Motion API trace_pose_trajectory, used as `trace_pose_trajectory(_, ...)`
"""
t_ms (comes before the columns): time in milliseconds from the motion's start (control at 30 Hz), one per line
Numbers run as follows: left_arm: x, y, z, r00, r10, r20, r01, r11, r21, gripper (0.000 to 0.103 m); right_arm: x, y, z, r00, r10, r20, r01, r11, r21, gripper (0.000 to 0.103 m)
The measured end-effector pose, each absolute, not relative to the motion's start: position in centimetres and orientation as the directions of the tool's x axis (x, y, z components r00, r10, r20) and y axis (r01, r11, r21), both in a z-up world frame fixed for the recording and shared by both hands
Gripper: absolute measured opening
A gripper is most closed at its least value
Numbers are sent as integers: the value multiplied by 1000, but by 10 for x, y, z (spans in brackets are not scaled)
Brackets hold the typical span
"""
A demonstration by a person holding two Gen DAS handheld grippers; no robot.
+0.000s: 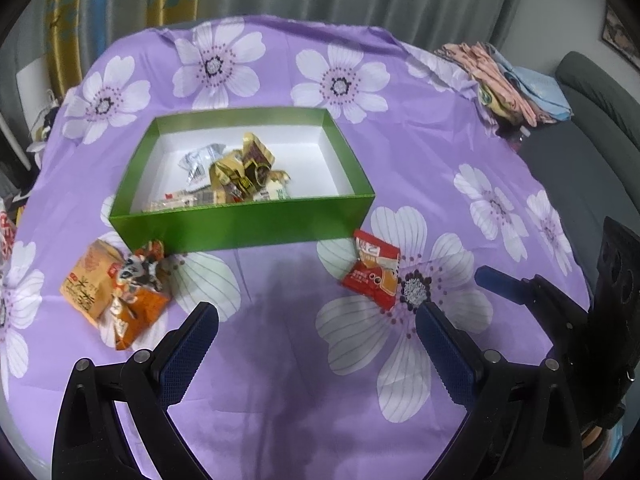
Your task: Organize snacks
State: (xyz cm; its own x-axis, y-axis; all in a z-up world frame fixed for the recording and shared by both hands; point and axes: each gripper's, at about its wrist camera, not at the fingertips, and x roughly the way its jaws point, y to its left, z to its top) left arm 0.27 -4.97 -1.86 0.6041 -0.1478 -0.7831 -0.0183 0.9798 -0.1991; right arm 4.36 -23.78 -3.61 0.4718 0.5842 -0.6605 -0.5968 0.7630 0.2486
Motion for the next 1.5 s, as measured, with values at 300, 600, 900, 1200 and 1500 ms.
trace_pose_trajectory(300, 20, -52, -41, 560, -194, -805, 6, 973, -231, 99, 63, -244, -65, 432, 581, -690, -548, 777, 310, 98)
trace_pose_trajectory(600, 52, -67, -67, 501, -305, -810, 87, 949, -303, 99, 74, -241, -92, 390, 583, -713, -550, 769, 328, 85)
trace_pose_trajectory(900, 80, -85, -83, 433, -370, -822, 172, 929, -328, 99, 91, -232, -105, 369, 586, -722, -560, 760, 331, 77)
trace_pose_trajectory(1200, 94, -89, -95, 378, -409, -831, 194, 912, -360, 60, 104, -226, -109, 343, 588, -732, -570, 750, 336, 74)
trace_pose_trajectory(1500, 94, -85, -99, 379, -381, -843, 184, 924, -334, 41, 107, -211, -109, 329, 556, -763, -627, 733, 264, 48)
